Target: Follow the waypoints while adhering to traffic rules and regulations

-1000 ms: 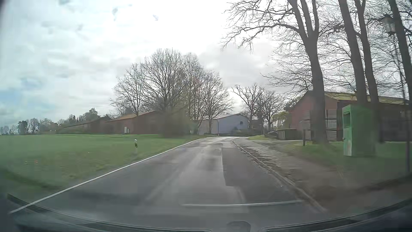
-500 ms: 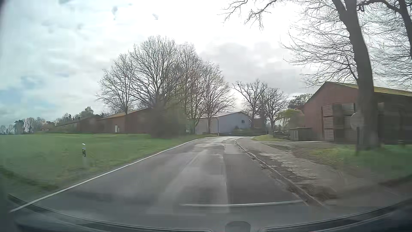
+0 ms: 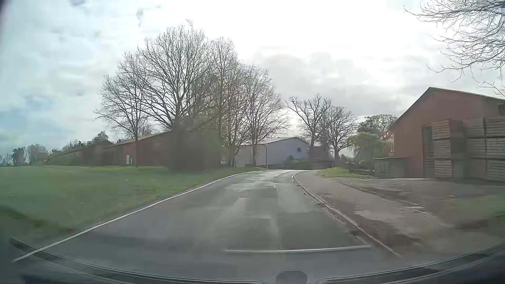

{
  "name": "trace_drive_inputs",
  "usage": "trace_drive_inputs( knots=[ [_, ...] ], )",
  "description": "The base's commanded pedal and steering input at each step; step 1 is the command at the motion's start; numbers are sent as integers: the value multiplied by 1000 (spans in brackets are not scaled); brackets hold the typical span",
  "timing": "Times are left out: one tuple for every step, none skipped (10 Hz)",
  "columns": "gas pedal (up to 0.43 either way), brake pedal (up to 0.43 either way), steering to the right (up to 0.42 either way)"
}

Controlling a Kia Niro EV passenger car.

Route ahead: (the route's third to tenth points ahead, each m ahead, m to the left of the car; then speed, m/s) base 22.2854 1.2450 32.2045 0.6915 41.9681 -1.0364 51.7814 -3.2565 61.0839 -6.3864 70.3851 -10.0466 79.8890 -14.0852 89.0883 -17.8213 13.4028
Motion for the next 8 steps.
trace_drive_inputs(
  knots=[
    [169,0,3],
    [169,0,3],
    [169,0,3],
    [169,0,4],
    [169,0,4],
    [169,0,5],
    [169,0,6],
    [169,0,7]
  ],
)
